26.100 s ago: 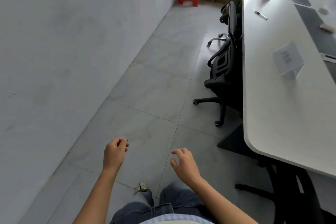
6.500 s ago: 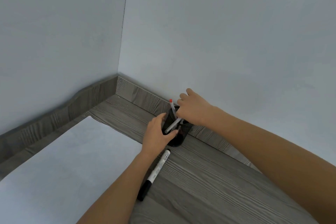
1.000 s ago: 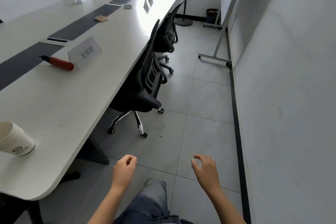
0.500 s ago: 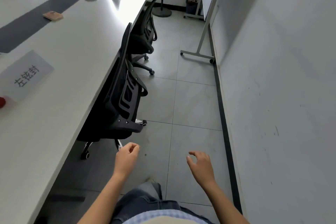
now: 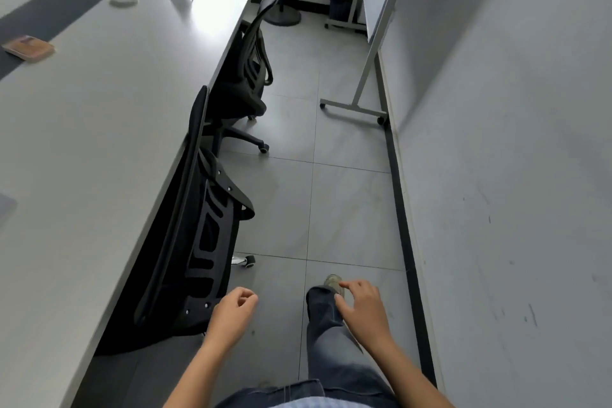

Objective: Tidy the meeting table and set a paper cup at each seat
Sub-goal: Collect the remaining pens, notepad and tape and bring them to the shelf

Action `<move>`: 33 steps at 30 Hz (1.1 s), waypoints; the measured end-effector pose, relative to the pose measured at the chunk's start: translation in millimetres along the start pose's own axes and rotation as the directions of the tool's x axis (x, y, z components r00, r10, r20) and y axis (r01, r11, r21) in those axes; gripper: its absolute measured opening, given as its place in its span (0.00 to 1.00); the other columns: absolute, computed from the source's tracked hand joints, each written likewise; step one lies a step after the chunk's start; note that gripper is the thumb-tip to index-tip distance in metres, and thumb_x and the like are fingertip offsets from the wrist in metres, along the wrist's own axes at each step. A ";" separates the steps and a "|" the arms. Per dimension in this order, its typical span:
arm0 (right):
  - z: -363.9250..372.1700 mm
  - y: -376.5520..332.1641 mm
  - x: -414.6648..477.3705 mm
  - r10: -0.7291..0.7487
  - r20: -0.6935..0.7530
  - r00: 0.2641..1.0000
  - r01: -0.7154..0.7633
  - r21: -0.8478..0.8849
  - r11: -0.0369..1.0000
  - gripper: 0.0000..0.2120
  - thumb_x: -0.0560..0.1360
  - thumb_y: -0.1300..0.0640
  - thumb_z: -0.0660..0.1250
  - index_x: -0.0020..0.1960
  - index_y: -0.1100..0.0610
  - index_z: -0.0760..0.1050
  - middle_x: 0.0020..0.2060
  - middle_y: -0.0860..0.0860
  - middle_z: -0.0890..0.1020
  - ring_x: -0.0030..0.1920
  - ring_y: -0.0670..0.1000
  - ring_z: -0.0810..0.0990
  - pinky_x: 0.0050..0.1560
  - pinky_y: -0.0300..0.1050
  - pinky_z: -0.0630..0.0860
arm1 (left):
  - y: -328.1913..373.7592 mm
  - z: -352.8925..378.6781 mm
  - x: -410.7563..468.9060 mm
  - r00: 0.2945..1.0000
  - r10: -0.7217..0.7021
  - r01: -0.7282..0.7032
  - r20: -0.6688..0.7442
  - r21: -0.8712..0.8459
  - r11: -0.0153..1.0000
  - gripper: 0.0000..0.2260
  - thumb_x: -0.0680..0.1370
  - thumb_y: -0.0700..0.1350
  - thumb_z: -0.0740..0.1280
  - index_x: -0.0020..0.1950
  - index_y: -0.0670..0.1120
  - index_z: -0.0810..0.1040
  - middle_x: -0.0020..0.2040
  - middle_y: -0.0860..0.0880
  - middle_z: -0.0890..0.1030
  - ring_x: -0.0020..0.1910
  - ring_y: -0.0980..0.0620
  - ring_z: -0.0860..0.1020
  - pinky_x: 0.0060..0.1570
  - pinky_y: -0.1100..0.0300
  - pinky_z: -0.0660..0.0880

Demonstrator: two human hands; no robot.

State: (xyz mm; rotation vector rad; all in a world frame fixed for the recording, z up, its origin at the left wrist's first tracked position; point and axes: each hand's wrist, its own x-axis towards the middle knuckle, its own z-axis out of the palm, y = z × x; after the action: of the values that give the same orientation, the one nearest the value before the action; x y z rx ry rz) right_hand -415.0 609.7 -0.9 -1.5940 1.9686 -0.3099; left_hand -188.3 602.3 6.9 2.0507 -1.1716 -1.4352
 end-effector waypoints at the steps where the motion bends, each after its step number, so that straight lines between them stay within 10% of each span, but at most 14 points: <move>1: -3.9 -3.3 22.3 -0.016 0.009 1.000 0.016 -0.004 1.000 0.15 0.76 0.53 0.61 0.61 0.56 0.73 0.58 0.53 0.76 0.60 0.52 0.69 0.59 0.41 0.67 | 8.6 -3.0 13.7 0.999 -0.009 0.008 -0.041 -0.014 1.000 0.07 0.76 0.42 0.62 0.39 0.49 0.74 0.40 0.50 0.78 0.41 0.51 0.75 0.40 0.59 0.69; 33: -135.7 -96.5 559.3 -0.200 0.160 0.967 0.207 -0.030 0.978 0.14 0.76 0.55 0.61 0.61 0.55 0.72 0.58 0.52 0.74 0.63 0.51 0.67 0.60 0.41 0.66 | 324.2 -25.5 404.1 0.937 -0.127 0.071 -0.325 -0.179 0.981 0.10 0.76 0.41 0.62 0.35 0.48 0.73 0.35 0.51 0.76 0.38 0.50 0.72 0.36 0.62 0.67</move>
State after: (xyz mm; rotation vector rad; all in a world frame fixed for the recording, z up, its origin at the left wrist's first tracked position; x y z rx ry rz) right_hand -478.7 29.7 -4.0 -1.7976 1.7098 -0.2135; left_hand -246.3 86.9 6.6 2.1536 -0.7942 -1.1210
